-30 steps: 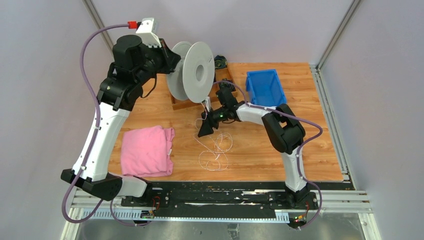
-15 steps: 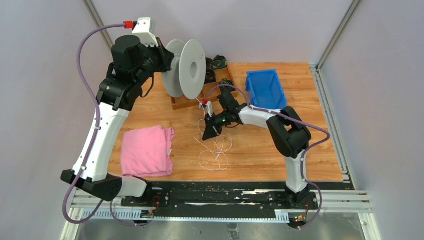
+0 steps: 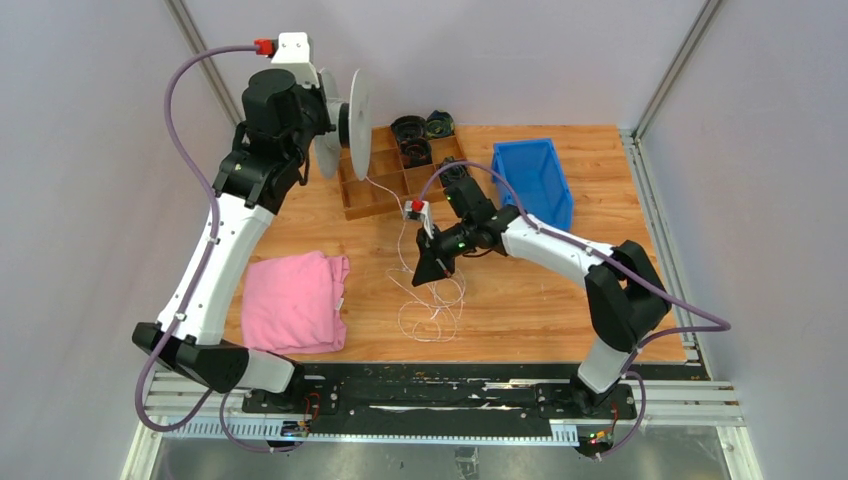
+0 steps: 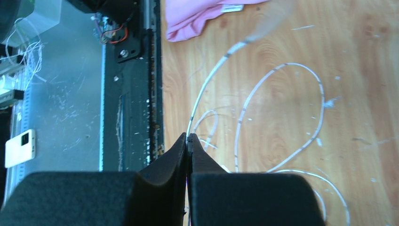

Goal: Wrap the cables
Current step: Wrap the cable around the cable reel.

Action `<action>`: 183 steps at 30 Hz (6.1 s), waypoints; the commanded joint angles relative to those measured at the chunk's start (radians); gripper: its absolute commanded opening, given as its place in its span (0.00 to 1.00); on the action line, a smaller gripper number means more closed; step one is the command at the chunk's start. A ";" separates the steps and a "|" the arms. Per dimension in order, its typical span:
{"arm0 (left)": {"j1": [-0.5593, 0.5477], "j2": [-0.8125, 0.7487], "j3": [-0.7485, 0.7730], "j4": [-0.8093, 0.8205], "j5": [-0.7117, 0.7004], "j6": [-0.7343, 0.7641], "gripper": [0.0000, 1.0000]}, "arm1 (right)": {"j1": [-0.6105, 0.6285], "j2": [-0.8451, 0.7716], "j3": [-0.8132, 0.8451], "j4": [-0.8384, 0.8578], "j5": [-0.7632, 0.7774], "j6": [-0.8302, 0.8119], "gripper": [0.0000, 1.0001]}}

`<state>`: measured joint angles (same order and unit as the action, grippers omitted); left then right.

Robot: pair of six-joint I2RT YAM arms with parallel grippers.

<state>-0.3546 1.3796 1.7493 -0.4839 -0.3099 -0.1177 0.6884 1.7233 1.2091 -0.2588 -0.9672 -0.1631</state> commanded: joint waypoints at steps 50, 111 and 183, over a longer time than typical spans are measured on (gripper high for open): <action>-0.163 -0.120 -0.567 0.320 0.179 0.177 0.00 | -0.151 0.034 1.049 -0.418 0.293 -0.133 0.01; -0.114 -0.114 -0.242 0.121 0.360 -0.146 0.00 | -0.334 0.217 0.454 0.038 0.061 0.100 0.01; 0.193 -0.125 -0.269 0.123 0.411 -0.441 0.00 | -0.138 0.224 0.065 0.356 -0.007 0.247 0.04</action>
<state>-0.1719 1.2839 1.4750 -0.4503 0.1078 -0.5354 0.5354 1.9488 1.2903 0.0757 -0.9615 0.0868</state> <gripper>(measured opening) 0.037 0.093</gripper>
